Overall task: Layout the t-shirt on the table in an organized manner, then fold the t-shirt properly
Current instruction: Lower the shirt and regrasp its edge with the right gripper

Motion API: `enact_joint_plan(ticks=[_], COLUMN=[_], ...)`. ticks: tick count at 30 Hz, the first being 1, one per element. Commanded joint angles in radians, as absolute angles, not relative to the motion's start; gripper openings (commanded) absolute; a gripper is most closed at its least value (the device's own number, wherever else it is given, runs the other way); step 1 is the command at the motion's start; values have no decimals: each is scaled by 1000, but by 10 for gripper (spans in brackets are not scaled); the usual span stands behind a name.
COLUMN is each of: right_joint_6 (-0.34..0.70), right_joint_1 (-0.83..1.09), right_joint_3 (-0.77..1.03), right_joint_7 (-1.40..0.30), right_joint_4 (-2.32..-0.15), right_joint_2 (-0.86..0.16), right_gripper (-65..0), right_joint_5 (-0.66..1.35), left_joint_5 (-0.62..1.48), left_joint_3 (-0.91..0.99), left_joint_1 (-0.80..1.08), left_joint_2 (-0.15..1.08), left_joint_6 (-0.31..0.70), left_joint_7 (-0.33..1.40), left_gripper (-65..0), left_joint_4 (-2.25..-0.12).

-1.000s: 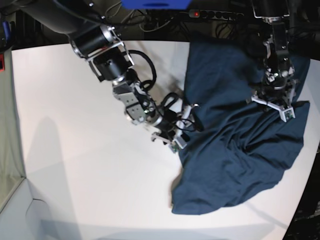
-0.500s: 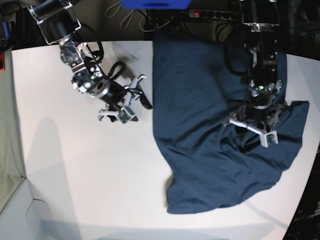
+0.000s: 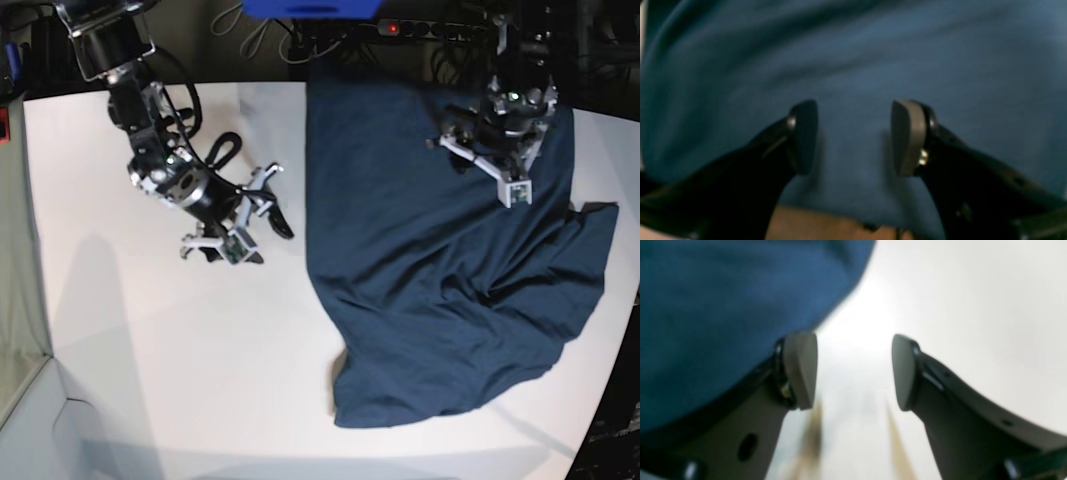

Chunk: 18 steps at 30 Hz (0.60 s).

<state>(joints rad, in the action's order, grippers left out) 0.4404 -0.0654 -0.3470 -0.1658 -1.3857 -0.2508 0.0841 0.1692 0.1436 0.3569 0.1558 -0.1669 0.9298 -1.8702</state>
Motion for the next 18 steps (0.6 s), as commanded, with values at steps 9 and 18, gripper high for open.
enact_joint_plan(ticks=[9,18], right_joint_6=[441,441], right_joint_1=[-302,-475], right_joint_3=[-346,-348], right_joint_7=[-133,-124], right_joint_4=[-1147,-802], right_joint_2=[-94,-16], right_gripper=[-293,-293], right_joint_5=[99,99], left_joint_5=[176,176], left_joint_3=[311,331], left_joint_1=[334,335], left_joint_2=[168,170], left_joint_6=[-168,-168], left_joint_7=[848,786], left_gripper=[-308,-308], left_joint_4=[-1707,-1662])
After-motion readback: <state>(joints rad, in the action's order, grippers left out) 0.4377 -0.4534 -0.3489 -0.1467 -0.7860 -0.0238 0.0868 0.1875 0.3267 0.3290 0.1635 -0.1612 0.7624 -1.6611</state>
